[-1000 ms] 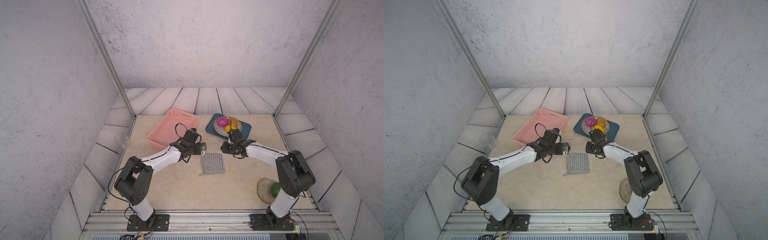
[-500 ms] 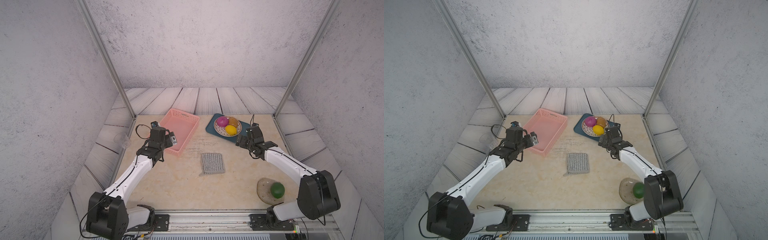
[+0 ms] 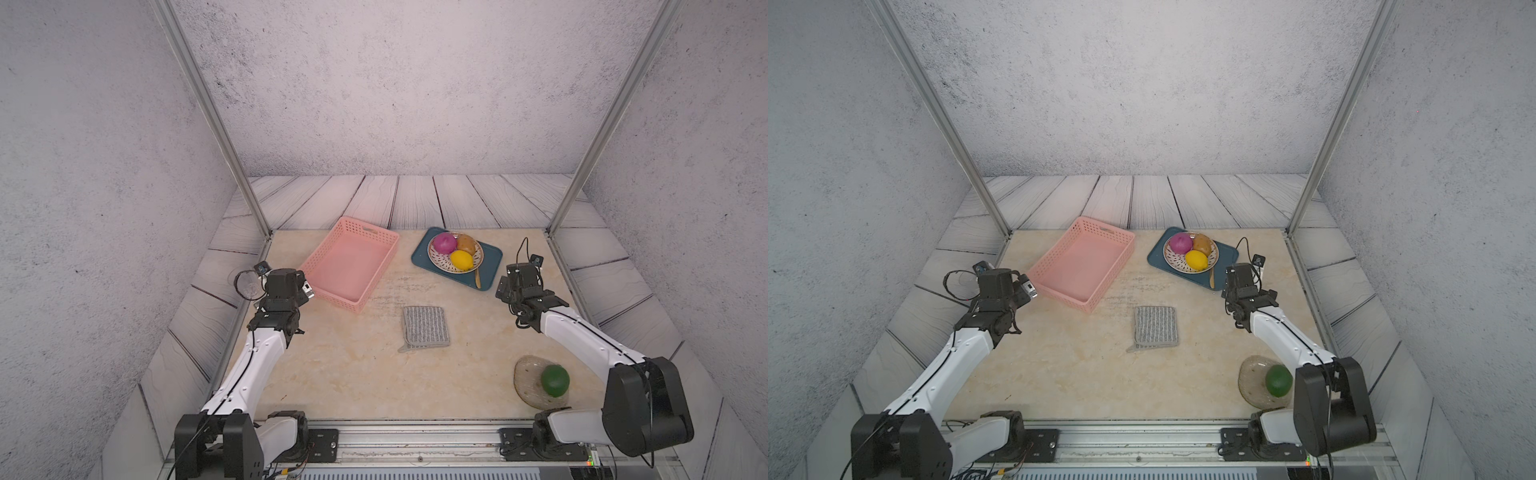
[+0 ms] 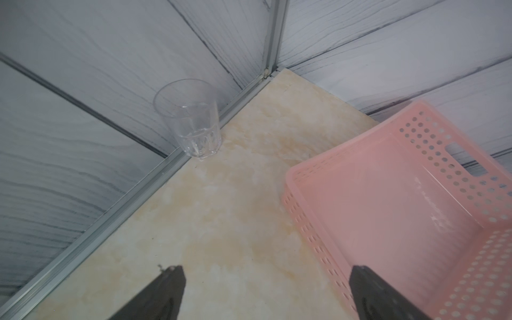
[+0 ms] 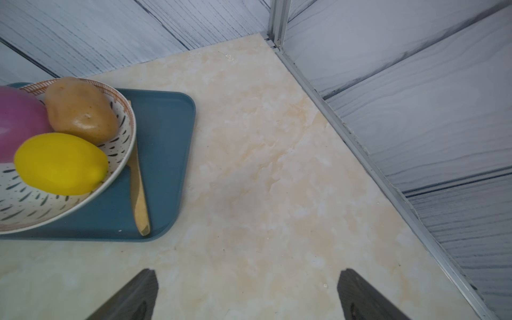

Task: Fold the square dishcloth
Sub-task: Reset both arms

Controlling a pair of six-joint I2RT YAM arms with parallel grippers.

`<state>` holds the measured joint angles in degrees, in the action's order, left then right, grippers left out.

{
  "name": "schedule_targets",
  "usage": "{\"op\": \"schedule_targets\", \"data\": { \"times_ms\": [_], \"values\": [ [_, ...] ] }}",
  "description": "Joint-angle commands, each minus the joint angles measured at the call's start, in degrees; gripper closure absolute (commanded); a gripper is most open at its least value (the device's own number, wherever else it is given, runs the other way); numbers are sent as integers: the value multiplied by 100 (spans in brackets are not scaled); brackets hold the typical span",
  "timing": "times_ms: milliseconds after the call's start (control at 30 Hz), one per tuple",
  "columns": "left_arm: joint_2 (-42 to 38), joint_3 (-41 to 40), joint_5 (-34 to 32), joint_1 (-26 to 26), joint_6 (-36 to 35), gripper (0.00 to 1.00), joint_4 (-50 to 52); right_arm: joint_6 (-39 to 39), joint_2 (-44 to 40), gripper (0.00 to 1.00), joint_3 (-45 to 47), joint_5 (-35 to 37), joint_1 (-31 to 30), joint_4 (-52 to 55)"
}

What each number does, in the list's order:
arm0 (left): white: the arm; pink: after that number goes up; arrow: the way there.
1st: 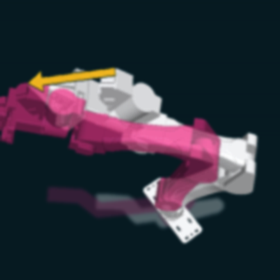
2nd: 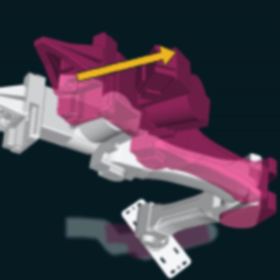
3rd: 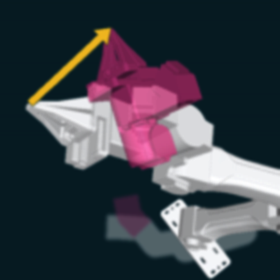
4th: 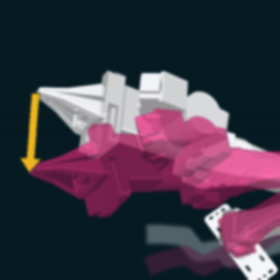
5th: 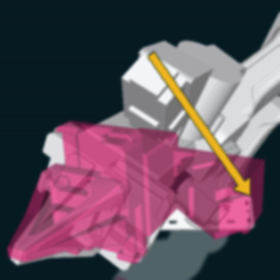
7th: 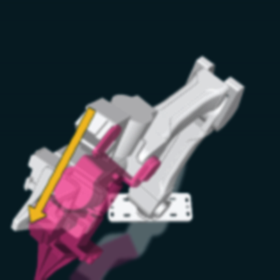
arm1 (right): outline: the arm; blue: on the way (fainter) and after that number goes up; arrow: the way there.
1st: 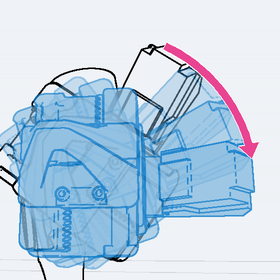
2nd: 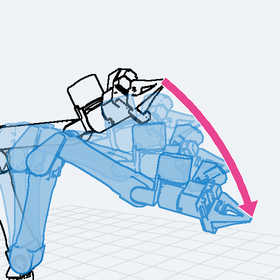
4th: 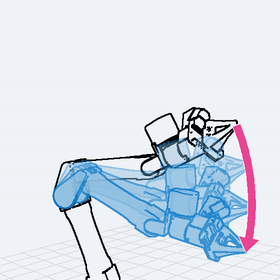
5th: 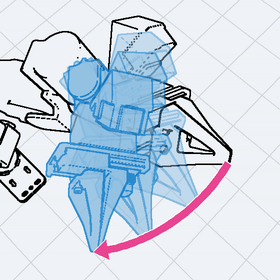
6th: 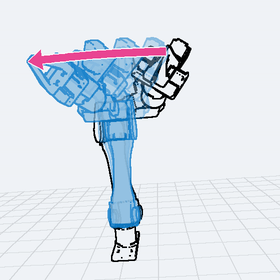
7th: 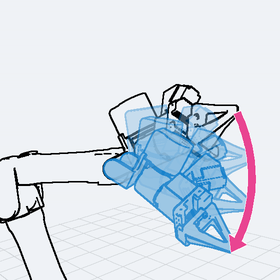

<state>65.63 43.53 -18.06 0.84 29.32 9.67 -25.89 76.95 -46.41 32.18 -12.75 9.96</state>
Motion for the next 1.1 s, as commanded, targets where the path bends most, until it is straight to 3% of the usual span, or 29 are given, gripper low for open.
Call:
{"op": "schedule_targets", "data": {
  "times_ms": [0, 233, 433, 600, 833, 1067],
  "values": [
    [106, -79, 233, 337, -66, 0, -275, 375, -136, 1, 266, 430, 98, -695],
    [415, -214, 601, 825, -260, 0, -653, 586, -61, 1, 618, 223, 529, -1283],
    [644, -284, 919, 1084, -429, 0, -885, 1317, -170, 1, 1649, 198, 668, -3343],
    [795, -367, 1285, 1128, -588, 0, -1264, 1464, -17, 1, 1950, -30, 837, -3959],
    [882, -673, 1874, 1120, -997, 0, -2165, 1485, 459, 1, 2185, -1196, 1231, -4834],
    [960, -1050, 2406, 1014, -1506, 0, -3179, 1849, 820, 1, 2503, -2057, 1259, -5739]
  ]
}}
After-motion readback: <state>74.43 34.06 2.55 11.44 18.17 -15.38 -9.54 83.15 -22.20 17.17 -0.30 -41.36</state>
